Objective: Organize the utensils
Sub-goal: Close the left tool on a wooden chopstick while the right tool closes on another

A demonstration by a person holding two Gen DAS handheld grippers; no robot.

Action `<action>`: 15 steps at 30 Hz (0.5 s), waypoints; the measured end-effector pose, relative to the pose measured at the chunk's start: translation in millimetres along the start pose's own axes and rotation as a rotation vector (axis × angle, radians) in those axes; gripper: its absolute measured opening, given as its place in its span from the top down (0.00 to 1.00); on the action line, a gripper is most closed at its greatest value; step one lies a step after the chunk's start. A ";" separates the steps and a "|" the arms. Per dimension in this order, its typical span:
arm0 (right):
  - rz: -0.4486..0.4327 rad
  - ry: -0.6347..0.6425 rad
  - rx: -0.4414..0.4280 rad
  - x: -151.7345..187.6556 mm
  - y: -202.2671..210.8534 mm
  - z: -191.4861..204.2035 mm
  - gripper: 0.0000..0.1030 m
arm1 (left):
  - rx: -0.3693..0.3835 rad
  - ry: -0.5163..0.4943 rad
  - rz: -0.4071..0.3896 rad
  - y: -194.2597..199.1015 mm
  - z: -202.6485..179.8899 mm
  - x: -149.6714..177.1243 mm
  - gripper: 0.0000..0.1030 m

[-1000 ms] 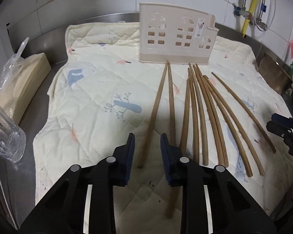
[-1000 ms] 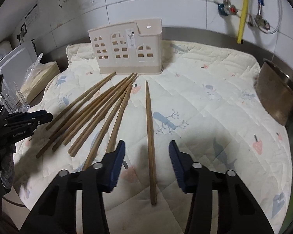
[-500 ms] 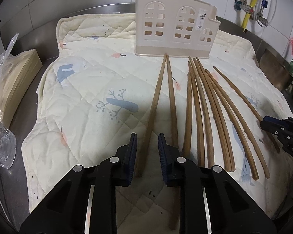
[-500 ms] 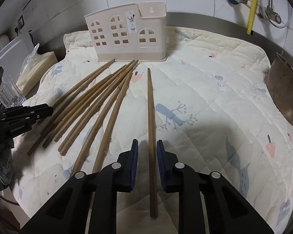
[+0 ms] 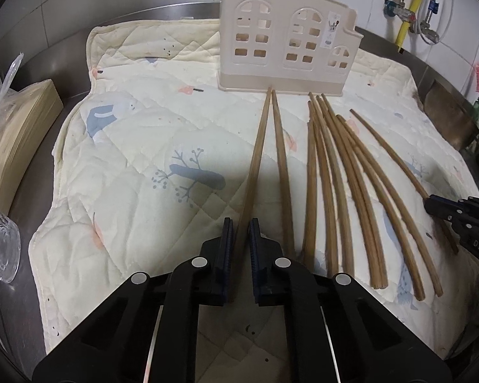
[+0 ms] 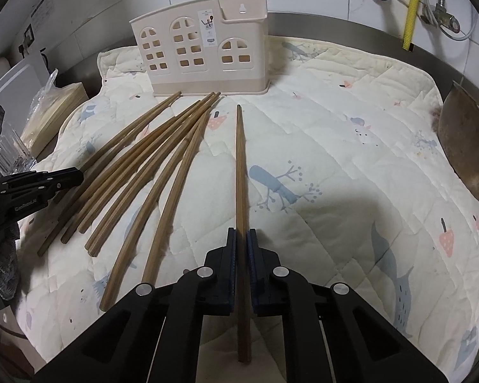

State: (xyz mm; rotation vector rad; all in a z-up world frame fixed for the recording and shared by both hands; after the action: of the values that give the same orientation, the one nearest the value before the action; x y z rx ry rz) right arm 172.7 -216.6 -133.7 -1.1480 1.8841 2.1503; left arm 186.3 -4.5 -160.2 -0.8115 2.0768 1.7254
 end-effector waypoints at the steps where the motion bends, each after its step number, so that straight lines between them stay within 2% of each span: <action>1: -0.003 0.000 0.002 -0.3 1.0 0.2 0.93 | 0.006 0.001 -0.001 1.2 -0.6 -0.3 0.92; 7: -0.055 -0.005 0.020 -9.0 21.1 -0.6 0.93 | 0.029 0.012 -0.031 17.4 -3.9 -6.1 0.94; 15: -0.209 0.019 0.065 -51.2 75.9 -4.4 0.94 | 0.061 0.000 -0.130 64.5 -12.6 -30.2 0.94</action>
State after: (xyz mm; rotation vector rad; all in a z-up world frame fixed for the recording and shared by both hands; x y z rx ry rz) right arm 174.0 -218.3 -42.1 -1.2922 1.7404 1.9607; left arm 172.3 -3.1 -89.3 -0.9066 2.0191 1.5865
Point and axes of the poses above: each gripper's, at about its wrist camera, not at the fingertips, and y roughly against the way its jaws point, z to its left, x to its underside, the point moved 8 cm from there along -y, roughly the way its jaws point, and after that the axes turned 14 degrees about y, right-handed, at the moved point
